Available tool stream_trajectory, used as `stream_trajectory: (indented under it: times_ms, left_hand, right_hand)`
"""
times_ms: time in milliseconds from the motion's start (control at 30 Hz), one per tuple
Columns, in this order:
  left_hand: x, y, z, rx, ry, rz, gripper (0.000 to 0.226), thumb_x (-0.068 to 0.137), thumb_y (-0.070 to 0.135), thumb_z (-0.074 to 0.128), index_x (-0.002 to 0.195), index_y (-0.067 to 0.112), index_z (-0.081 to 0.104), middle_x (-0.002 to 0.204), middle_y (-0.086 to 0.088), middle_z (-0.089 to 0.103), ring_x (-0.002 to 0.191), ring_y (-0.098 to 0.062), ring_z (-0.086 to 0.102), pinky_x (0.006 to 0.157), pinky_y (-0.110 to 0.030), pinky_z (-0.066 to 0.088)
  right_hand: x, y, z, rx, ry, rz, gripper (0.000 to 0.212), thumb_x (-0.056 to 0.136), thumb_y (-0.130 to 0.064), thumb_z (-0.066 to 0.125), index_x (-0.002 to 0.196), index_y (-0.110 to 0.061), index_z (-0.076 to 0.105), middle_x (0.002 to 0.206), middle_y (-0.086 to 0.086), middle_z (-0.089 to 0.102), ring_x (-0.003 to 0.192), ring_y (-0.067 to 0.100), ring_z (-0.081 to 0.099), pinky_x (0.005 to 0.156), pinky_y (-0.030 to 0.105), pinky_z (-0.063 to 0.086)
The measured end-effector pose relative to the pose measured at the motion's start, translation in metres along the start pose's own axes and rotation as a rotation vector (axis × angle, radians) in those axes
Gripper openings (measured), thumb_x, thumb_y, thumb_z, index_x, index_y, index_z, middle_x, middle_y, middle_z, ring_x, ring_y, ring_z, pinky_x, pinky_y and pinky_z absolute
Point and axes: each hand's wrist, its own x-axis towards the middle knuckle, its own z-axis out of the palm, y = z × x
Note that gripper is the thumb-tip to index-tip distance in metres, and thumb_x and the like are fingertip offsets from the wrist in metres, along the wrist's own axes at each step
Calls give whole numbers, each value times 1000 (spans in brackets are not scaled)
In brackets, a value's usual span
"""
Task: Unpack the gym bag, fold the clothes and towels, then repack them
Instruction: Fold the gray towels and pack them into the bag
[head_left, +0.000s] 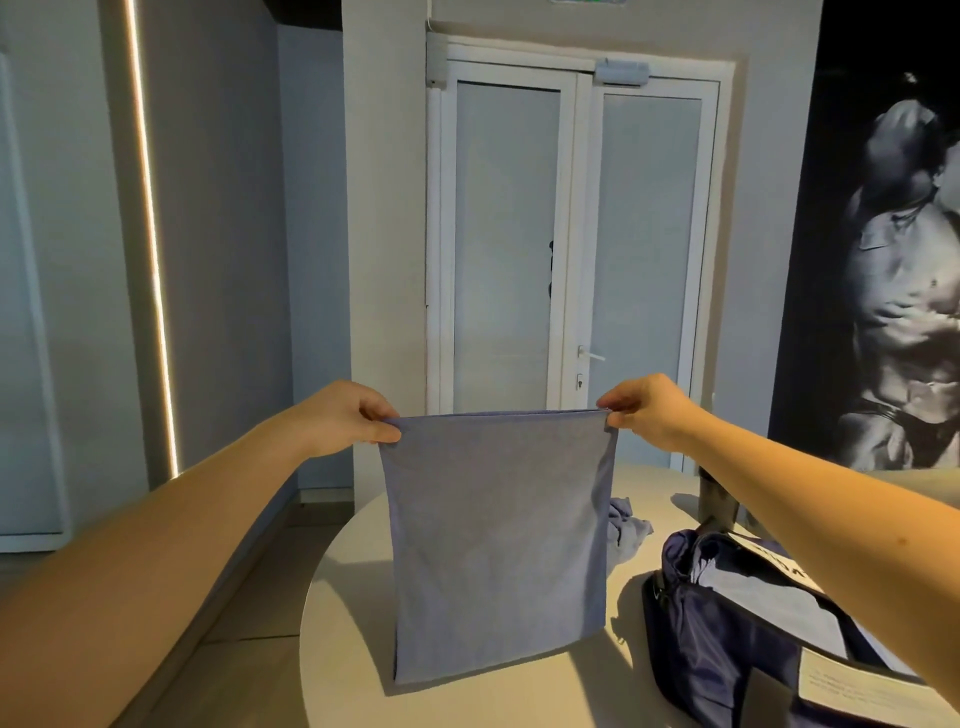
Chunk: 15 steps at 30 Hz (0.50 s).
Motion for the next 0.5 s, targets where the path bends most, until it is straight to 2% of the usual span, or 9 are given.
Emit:
stream_trajectory:
  times_ms: [100,200,267,333,400,500]
  left_hand:
    - [-4,-11,1,-59,-56,-44,8,91,26,76,98,24,79,87,6,76,81,-11,69,73,-21,55]
    - [-8,-29,2,-215,-108,-79,15,97,25,68,87,22,79,77,-4,67,71,-16,57,69,-26,49]
    - [-8,-38,4,-277,-119,-111,22,101,24,62,85,21,77,69,-7,56,64,-18,47,64,-28,44]
    - [-6,-41,8,-266,-97,-154,19,102,23,60,93,16,75,64,-9,52,58,-18,42,59,-27,41]
    - [2,-41,16,-266,-48,-196,16,102,23,61,98,13,73,68,-12,65,57,-18,53,59,-28,44]
    - [17,-37,31,-244,56,-201,16,102,20,60,102,10,72,81,-10,76,72,-16,71,63,-29,52]
  right_hand:
    - [-9,5,2,163,-98,73,16,94,-12,69,107,-15,77,99,3,73,89,17,64,74,25,55]
    - [-18,12,5,477,-184,194,18,96,-16,66,110,-12,75,103,7,71,91,22,61,77,29,53]
    - [-20,14,8,624,-235,240,20,97,-15,63,113,-7,73,94,7,69,78,18,58,70,27,52]
    - [-18,12,16,680,-250,269,20,99,-11,59,113,-1,69,86,9,66,65,15,58,60,24,51]
    - [-12,8,27,700,-208,311,18,101,-8,56,113,3,65,89,15,66,64,17,66,59,25,53]
    - [1,5,46,724,-83,354,14,102,-5,55,111,5,61,100,22,67,71,24,72,68,32,60]
